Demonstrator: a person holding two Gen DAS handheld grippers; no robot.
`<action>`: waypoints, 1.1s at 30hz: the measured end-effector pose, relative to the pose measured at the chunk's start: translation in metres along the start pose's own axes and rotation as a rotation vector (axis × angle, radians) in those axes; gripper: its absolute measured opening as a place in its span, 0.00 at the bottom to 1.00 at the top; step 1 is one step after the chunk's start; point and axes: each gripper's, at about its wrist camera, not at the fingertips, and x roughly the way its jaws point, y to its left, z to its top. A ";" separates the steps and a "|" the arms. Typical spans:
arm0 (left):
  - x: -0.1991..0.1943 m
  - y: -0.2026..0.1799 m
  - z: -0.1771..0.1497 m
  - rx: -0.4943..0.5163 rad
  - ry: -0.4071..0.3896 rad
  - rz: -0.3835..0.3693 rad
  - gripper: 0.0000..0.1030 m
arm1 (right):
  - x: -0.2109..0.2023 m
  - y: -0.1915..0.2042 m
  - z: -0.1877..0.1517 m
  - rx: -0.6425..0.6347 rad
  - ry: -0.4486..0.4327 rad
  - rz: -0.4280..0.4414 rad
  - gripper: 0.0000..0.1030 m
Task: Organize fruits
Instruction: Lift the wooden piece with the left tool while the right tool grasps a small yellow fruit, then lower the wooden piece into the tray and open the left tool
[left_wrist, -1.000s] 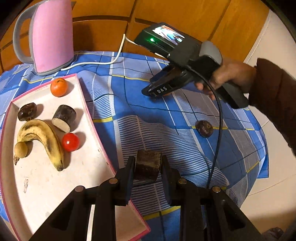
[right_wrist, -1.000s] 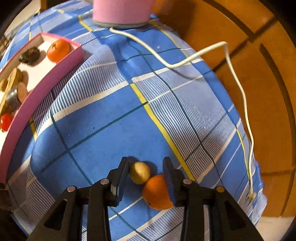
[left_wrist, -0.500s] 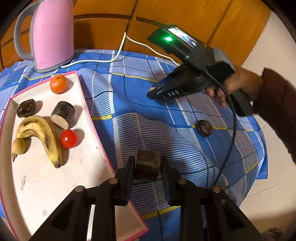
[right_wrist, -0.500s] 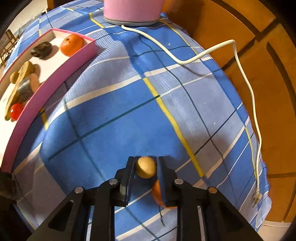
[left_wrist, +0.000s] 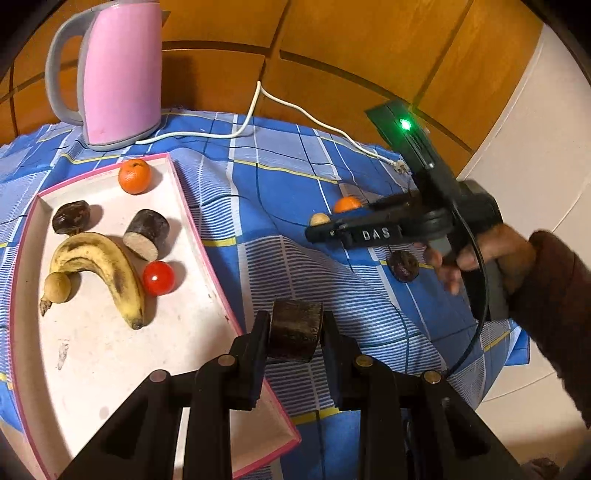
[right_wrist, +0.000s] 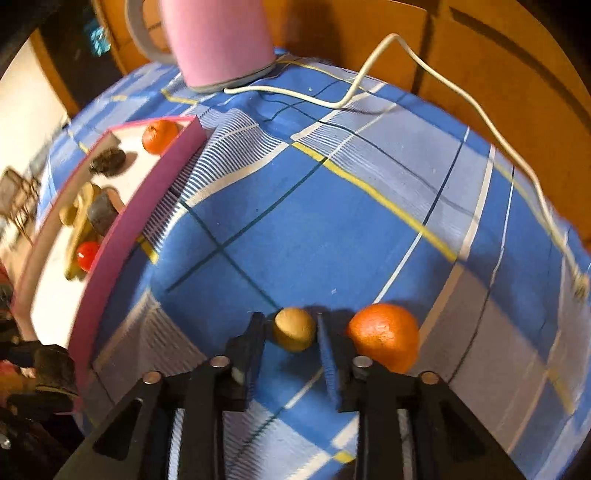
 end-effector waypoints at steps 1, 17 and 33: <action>-0.001 0.001 0.000 -0.002 -0.002 0.000 0.27 | 0.000 0.000 -0.002 0.016 -0.002 0.010 0.34; -0.029 0.020 -0.006 -0.048 -0.062 0.049 0.27 | -0.005 -0.011 -0.015 0.329 -0.141 -0.019 0.24; -0.071 0.120 -0.027 -0.293 -0.064 0.193 0.27 | -0.002 0.004 -0.027 0.267 -0.157 -0.109 0.24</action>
